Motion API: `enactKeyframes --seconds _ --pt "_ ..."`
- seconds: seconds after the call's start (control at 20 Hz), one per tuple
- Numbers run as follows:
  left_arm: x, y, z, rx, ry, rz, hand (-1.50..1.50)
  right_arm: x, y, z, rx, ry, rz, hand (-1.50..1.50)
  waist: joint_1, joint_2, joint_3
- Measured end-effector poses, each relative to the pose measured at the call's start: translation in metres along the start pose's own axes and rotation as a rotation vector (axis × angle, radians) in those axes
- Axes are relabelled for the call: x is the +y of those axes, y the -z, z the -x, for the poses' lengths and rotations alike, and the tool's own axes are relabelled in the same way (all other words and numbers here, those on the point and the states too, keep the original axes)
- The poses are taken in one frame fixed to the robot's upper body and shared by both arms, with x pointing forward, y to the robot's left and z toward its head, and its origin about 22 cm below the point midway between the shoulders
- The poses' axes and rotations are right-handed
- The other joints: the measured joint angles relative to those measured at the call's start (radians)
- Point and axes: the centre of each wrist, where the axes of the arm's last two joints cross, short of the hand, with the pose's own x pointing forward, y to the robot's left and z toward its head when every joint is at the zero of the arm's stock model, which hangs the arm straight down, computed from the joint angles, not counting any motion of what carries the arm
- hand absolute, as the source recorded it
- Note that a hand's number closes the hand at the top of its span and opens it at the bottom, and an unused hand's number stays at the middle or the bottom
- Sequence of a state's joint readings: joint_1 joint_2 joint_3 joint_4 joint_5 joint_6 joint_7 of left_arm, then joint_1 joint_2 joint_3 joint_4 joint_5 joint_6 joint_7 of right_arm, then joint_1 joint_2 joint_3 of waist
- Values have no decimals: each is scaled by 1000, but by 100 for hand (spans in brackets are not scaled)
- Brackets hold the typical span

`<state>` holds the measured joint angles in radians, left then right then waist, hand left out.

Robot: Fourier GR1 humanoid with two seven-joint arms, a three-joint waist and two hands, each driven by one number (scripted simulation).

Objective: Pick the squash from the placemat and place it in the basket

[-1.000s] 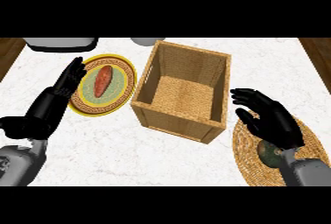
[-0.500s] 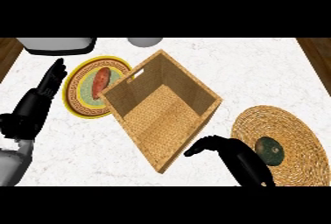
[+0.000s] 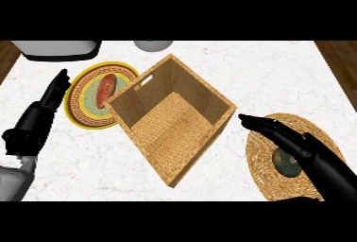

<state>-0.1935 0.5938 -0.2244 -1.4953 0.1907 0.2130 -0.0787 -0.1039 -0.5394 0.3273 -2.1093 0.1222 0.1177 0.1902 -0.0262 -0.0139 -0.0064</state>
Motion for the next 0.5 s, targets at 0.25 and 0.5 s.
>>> enactKeyframes --seconds 0.25,0.5 --pt "-3 5 -7 -19 0 9 0 -45 1 -21 117 -368 -226 -150 18 7 -1" --pt "-4 10 -10 -26 -1 14 0 -75 4 -42 227 -538 -468 -150 26 11 1"
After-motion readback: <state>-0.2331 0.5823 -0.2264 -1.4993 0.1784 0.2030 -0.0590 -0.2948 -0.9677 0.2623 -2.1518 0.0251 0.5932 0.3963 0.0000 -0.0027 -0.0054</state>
